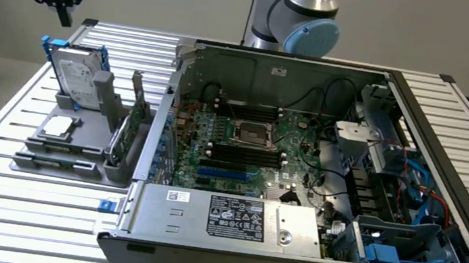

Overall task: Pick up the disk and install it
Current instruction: 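Pick up the disk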

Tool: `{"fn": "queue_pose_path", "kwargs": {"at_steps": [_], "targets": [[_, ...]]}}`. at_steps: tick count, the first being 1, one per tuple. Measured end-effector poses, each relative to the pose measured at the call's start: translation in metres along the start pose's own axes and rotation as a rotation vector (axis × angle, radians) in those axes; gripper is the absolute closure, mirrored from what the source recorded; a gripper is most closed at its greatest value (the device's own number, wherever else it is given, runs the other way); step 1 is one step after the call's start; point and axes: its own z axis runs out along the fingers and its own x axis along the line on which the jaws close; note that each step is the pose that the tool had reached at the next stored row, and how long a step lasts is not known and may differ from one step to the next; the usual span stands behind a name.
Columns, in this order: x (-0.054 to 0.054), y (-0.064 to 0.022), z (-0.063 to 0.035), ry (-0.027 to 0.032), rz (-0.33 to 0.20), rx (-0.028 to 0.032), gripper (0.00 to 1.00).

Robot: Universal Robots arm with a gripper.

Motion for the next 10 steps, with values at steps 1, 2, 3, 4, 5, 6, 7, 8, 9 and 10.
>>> {"fn": "queue_pose_path", "kwargs": {"at_steps": [1, 2, 3, 4, 5, 6, 7, 8, 9, 10], "targets": [[0.0000, 0.0000, 0.0004, 0.0009, -0.018, 0.0003, 0.89], [0.0000, 0.0000, 0.0007, 0.0018, -0.036, 0.0006, 0.89], [0.0000, -0.0001, 0.0011, 0.0026, -0.054, 0.0009, 0.89], [0.0000, -0.0001, 0.0016, 0.0034, -0.072, 0.0012, 0.89], [0.0000, -0.0001, 0.0020, 0.0042, -0.090, 0.0015, 0.89], [0.0000, -0.0001, 0.0023, 0.0052, -0.108, 0.0018, 0.89], [0.0000, -0.0001, 0.0026, 0.0059, -0.126, 0.0021, 0.89], [0.0000, -0.0001, 0.0028, 0.0069, -0.146, 0.0024, 0.89], [0.0000, -0.0001, 0.0030, 0.0077, -0.164, 0.0027, 0.89], [0.0000, -0.0001, 0.0030, 0.0085, -0.182, 0.0032, 0.89]]}}
